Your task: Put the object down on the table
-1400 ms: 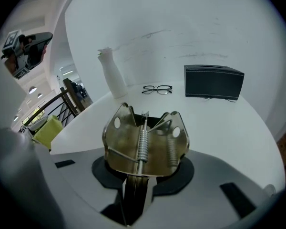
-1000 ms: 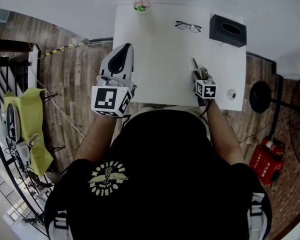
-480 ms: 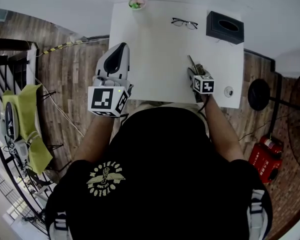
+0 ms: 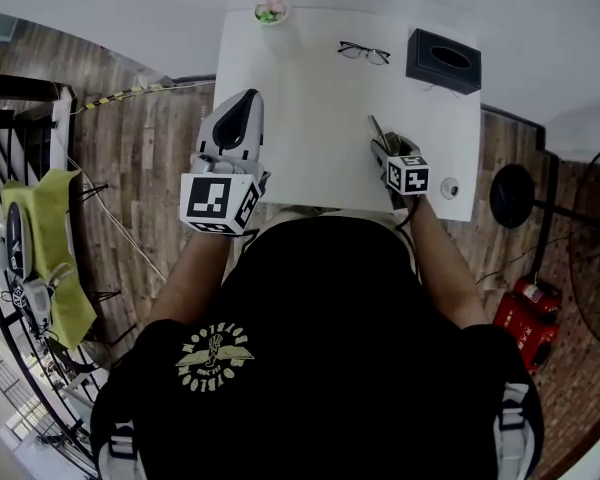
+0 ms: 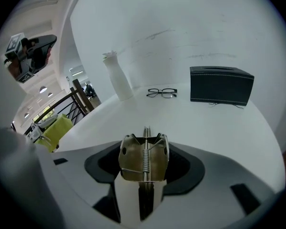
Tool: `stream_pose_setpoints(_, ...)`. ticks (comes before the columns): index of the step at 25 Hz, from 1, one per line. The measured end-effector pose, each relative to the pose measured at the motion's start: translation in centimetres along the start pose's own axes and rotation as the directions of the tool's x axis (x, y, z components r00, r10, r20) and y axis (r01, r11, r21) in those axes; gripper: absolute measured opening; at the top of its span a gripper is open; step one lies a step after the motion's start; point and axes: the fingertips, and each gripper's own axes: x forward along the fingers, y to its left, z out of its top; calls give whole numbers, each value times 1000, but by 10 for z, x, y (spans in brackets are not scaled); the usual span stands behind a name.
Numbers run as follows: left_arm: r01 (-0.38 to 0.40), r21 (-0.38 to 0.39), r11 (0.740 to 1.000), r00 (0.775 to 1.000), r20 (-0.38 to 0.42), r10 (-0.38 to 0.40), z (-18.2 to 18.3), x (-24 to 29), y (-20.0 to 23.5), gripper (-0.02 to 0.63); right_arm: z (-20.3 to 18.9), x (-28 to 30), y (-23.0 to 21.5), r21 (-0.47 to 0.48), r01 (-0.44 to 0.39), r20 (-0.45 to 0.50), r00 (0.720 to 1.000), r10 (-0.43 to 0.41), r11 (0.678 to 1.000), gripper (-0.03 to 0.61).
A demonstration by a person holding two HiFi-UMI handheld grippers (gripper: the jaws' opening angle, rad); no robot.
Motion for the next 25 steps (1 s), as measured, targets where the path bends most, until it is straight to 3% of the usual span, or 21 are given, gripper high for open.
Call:
stream_pose_setpoints(14, 25, -33, 999, 999, 31, -24, 6, 13, -25, 6, 16, -30, 17, -161, -37, -6, 999, 36, 986, 255)
stream_pose_setpoints(25, 46, -39, 998, 998, 43, -45, 7, 21, -41, 6, 26, -48, 23, -156, -84, 27, 996, 89, 984, 253)
